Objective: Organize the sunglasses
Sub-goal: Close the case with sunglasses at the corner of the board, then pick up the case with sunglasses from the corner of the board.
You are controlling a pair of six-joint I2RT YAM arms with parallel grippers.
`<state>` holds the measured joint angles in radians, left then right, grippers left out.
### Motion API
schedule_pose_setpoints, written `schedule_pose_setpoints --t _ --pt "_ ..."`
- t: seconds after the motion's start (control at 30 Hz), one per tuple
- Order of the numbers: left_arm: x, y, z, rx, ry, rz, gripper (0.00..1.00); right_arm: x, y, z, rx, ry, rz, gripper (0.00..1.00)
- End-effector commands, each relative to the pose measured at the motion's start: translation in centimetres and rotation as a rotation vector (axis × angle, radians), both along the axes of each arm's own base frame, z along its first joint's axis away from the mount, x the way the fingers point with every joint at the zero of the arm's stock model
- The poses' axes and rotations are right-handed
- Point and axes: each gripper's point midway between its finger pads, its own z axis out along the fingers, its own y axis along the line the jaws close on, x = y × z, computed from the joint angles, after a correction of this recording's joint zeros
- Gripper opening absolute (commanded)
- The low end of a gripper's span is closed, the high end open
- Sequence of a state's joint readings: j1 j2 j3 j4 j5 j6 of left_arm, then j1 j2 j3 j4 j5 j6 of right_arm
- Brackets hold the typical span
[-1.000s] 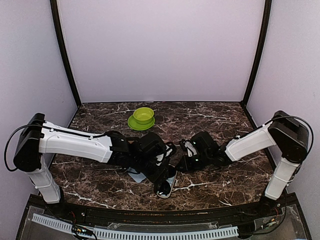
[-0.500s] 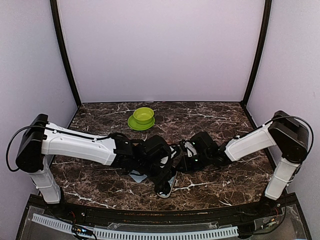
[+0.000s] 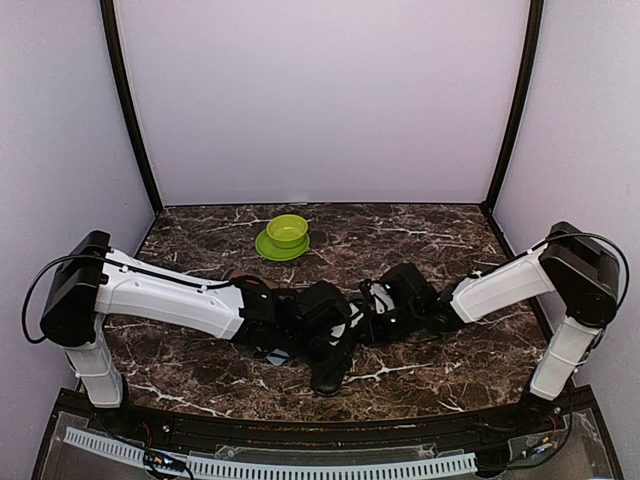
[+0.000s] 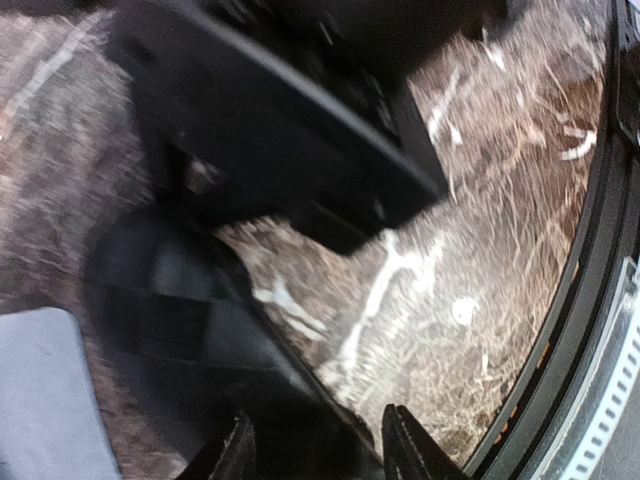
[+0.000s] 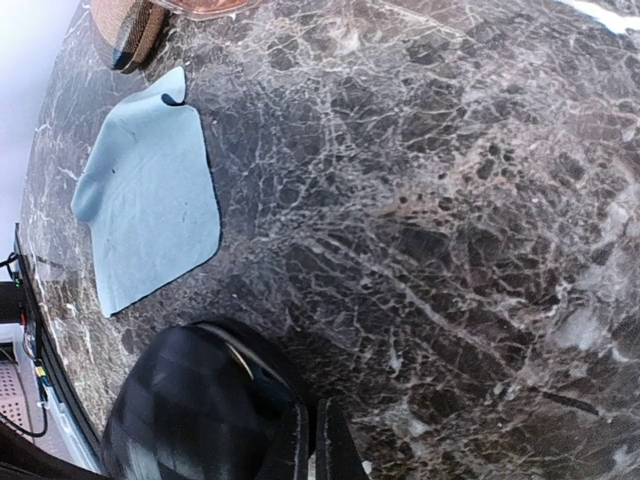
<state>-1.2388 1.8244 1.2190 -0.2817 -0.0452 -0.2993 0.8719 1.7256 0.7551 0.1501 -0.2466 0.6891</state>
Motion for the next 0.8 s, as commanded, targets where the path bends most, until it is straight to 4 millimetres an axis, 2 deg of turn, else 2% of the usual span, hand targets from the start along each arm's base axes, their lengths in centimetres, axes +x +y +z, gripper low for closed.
schedule_pose_setpoints --t 0.0,0.17,0.37,0.53,0.77 --pt "-2.9 1.0 -3.4 0.071 0.097 -0.063 0.46 0.0 1.1 2.0 0.070 -0.032 0.002 0.00" --pt "-2.6 0.9 -3.0 0.071 0.084 -0.058 0.46 -0.2 1.1 2.2 0.076 -0.038 0.000 0.00" --pt "-1.7 0.7 -0.4 0.039 0.026 -0.039 0.49 -0.3 1.0 2.4 0.078 -0.043 -0.001 0.00" --pt "-0.6 1.3 1.9 0.016 -0.036 0.010 0.60 -0.2 1.0 2.4 0.077 -0.042 0.000 0.00" --pt "0.2 3.2 2.0 0.055 -0.069 0.092 0.83 -0.2 1.0 2.3 0.072 -0.043 0.002 0.00"
